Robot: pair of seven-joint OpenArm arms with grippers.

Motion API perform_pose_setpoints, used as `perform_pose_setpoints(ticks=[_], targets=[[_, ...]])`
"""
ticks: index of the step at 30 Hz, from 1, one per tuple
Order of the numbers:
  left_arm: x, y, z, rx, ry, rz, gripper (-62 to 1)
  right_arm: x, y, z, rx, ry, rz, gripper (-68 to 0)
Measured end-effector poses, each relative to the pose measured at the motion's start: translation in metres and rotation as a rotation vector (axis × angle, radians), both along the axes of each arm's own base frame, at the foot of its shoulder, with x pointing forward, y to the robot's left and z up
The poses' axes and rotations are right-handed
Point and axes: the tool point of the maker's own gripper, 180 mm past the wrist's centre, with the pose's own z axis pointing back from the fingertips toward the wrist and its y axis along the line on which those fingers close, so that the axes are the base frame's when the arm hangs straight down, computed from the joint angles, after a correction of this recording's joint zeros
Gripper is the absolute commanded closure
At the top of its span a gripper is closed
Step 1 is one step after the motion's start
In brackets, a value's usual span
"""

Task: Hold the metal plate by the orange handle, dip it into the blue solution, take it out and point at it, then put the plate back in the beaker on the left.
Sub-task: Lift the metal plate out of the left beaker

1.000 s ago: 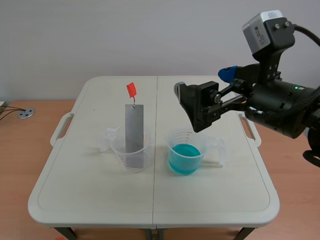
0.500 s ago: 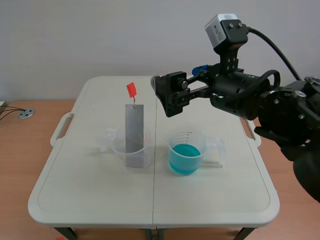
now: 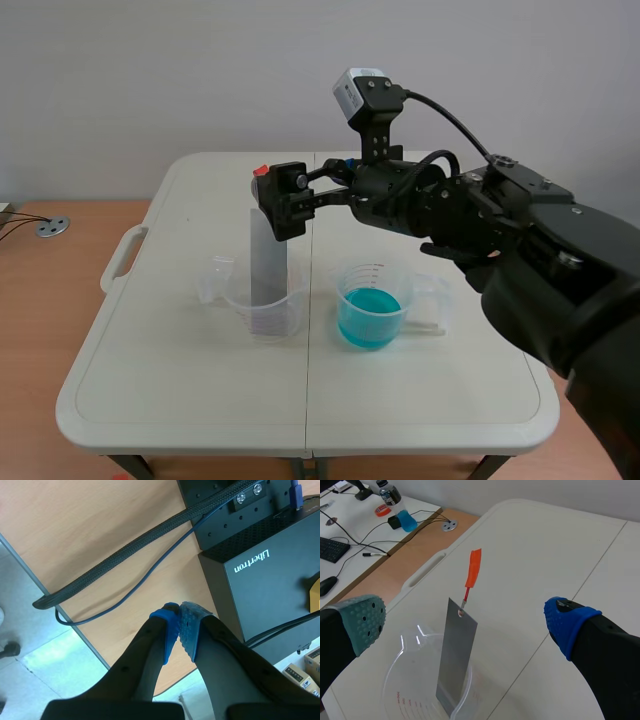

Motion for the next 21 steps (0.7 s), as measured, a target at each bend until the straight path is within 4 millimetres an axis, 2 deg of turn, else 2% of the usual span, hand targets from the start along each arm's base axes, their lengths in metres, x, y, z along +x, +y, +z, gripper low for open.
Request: perform_pose_setpoints(ticks=[6,12,17,21], targets=[[-0.001,0.005,-0.002,0.035,-0.009,-0.039,-1.9,0.008,0.016,-0.006,0.000,0.030,0.019,-66.3],[0.014,0.017,-0.004,0.110,-0.097,-0.045,-1.9,0.010,0.031,-0.010,0.000,0.047,0.060,-66.3],[0.019,0.027,-0.005,0.169,-0.128,-0.049,-1.9,0.020,0.033,0.000,0.024,0.048,0.053,-66.3],[0.020,0.032,-0.006,0.204,-0.143,-0.081,-1.9,0.024,0.038,-0.006,0.013,0.075,0.075,-66.3]])
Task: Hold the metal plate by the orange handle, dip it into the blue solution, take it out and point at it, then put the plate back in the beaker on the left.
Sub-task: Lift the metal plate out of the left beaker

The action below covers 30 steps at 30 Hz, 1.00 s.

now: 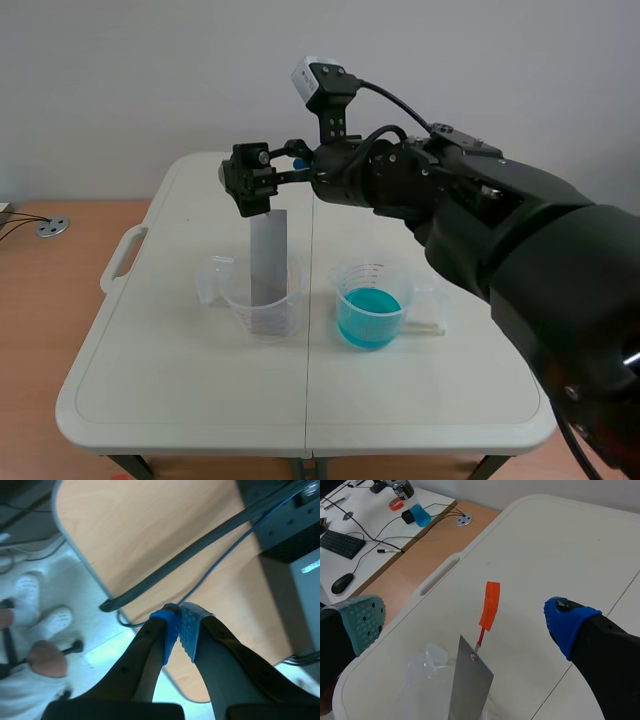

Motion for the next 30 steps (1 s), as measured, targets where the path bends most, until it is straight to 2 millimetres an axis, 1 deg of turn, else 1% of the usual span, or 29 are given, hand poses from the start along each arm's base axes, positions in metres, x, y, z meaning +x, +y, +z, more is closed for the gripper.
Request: perform_pose_setpoints(ticks=[5,8,11,14,17,21,26,30], targets=[[0.000,0.000,0.000,0.000,0.000,-0.003,-1.9,-0.001,0.012,-0.015,-0.004,0.064,0.030,-66.3],[-0.001,0.000,0.000,0.002,0.002,-0.004,-1.9,-0.002,0.019,-0.020,-0.002,0.089,0.047,-66.3],[-0.001,0.000,0.000,0.002,0.003,-0.003,-1.9,-0.001,0.023,-0.021,0.000,0.102,0.053,-66.3],[-0.001,0.000,0.000,0.002,0.003,-0.004,-1.9,-0.003,0.028,-0.017,0.009,0.094,0.079,-66.3],[-0.001,0.000,0.000,0.001,0.003,-0.004,-1.9,-0.001,0.028,-0.015,0.014,0.086,0.076,-66.1],[-0.001,0.000,0.000,0.001,0.003,-0.004,-1.9,-0.002,0.028,-0.015,0.014,0.087,0.076,-59.4],[-0.001,0.000,0.000,0.002,0.003,-0.003,-1.9,0.000,0.028,-0.013,0.022,0.079,0.072,-57.6],[-0.001,0.000,0.000,0.004,0.006,-0.003,-1.9,0.000,0.028,-0.013,0.023,0.078,0.072,-49.5]])
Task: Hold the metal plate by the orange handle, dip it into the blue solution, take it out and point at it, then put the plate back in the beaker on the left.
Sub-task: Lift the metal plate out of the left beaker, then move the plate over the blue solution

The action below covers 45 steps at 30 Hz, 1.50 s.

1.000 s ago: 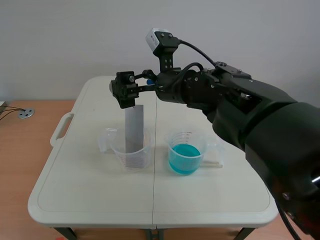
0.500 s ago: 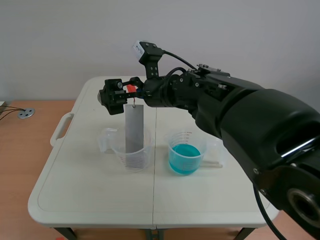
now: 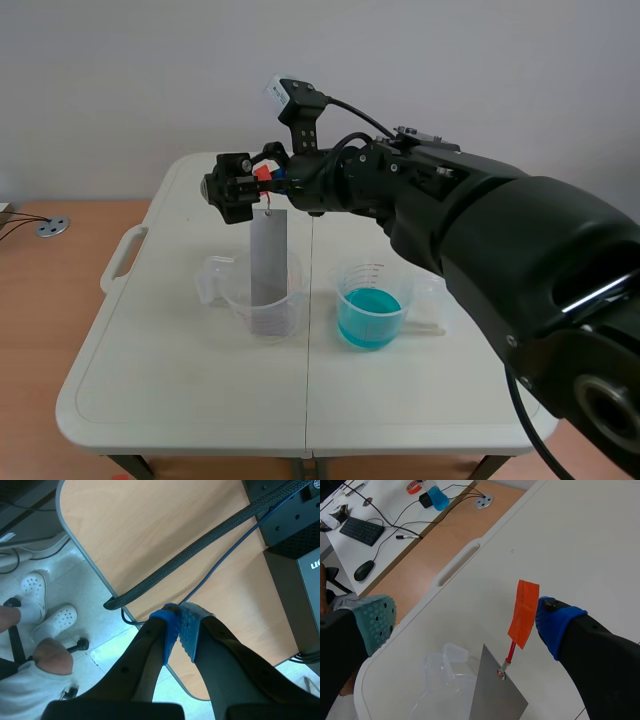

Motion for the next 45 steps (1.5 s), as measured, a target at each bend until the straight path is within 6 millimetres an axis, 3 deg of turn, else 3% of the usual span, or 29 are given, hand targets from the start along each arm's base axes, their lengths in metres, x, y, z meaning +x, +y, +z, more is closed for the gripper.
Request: perform_pose_setpoints(ticks=[21,31,45], targets=[[0.000,0.000,0.000,0.000,0.000,0.000,-1.9,0.002,0.000,0.004,0.020,-0.017,-0.011,-23.5],[0.000,0.000,0.000,0.000,0.000,0.000,-1.9,0.002,0.000,0.004,0.020,-0.017,-0.011,-1.1],[-0.003,0.002,-0.001,0.010,0.017,-0.001,-1.9,-0.005,0.007,0.012,0.021,-0.094,0.055,-1.1]])
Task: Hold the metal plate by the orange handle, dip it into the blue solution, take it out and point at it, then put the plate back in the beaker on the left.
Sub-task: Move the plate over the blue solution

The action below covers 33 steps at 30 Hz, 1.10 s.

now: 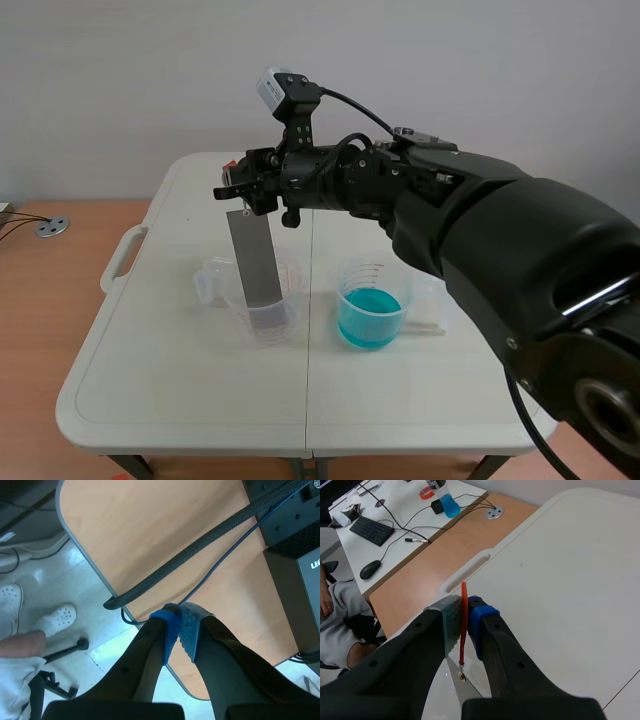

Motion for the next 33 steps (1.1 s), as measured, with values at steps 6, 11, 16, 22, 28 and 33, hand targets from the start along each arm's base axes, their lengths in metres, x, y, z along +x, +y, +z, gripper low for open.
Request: perform_pose_setpoints(ticks=[6,11,16,22,28,33], targets=[[-0.001,0.000,0.000,0.001,0.003,0.000,-1.9,-0.011,0.007,0.008,-0.007,-0.063,0.028,-1.1],[-0.002,-0.005,-0.001,-0.007,0.002,0.016,-1.9,-0.023,0.013,0.015,-0.026,-0.126,0.057,-1.1],[-0.004,-0.010,-0.002,-0.016,0.002,0.033,-1.9,-0.033,0.016,0.023,-0.041,-0.191,0.077,-1.1],[-0.004,-0.010,-0.002,-0.015,0.003,0.032,-1.9,-0.042,0.010,0.031,-0.050,-0.247,0.079,-1.1],[-0.003,-0.010,-0.002,-0.015,0.002,0.032,-1.9,-0.054,0.010,0.026,-0.076,-0.263,0.091,-1.1],[0.003,-0.010,-0.003,-0.015,-0.012,0.032,-1.9,-0.063,0.012,0.034,-0.092,-0.311,0.100,-1.1]])
